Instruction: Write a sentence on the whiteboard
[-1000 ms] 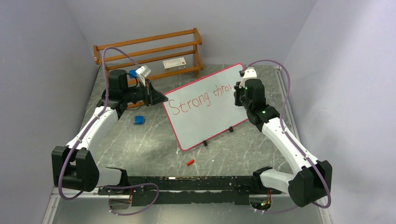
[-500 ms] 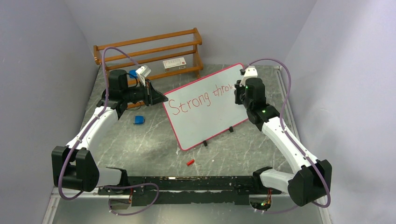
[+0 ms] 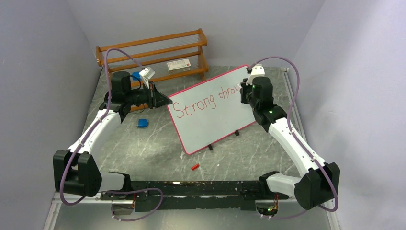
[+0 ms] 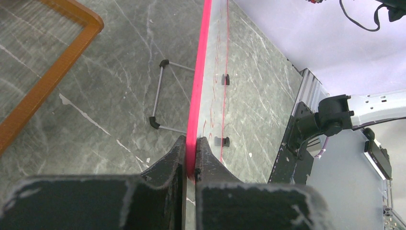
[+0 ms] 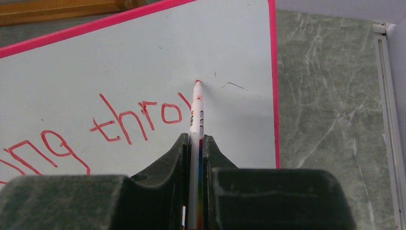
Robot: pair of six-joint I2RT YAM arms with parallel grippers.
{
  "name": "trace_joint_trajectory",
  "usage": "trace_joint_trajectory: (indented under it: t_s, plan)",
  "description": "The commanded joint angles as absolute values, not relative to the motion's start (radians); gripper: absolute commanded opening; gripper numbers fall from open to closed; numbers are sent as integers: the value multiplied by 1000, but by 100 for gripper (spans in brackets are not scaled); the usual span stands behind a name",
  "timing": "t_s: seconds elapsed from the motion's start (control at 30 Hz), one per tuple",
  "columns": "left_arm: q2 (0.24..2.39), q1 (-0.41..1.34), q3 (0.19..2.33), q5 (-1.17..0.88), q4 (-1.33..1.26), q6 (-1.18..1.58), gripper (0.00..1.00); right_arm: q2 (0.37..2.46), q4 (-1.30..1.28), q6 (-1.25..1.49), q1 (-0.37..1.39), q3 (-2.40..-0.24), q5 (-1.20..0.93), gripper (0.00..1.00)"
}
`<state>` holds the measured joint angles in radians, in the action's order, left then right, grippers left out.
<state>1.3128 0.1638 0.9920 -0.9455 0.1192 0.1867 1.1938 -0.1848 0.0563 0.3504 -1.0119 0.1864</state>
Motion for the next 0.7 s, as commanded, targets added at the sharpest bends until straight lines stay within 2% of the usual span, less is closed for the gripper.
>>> trace_joint_trajectory:
  t_s: [0.0, 0.67]
  plan:
    - [1339, 195, 979, -893, 202, 109, 5, 1192, -177, 51, 337, -1015, 183, 0]
    - [1338, 195, 978, -891, 202, 110, 5, 1165, -209, 72, 333, -941, 186, 0]
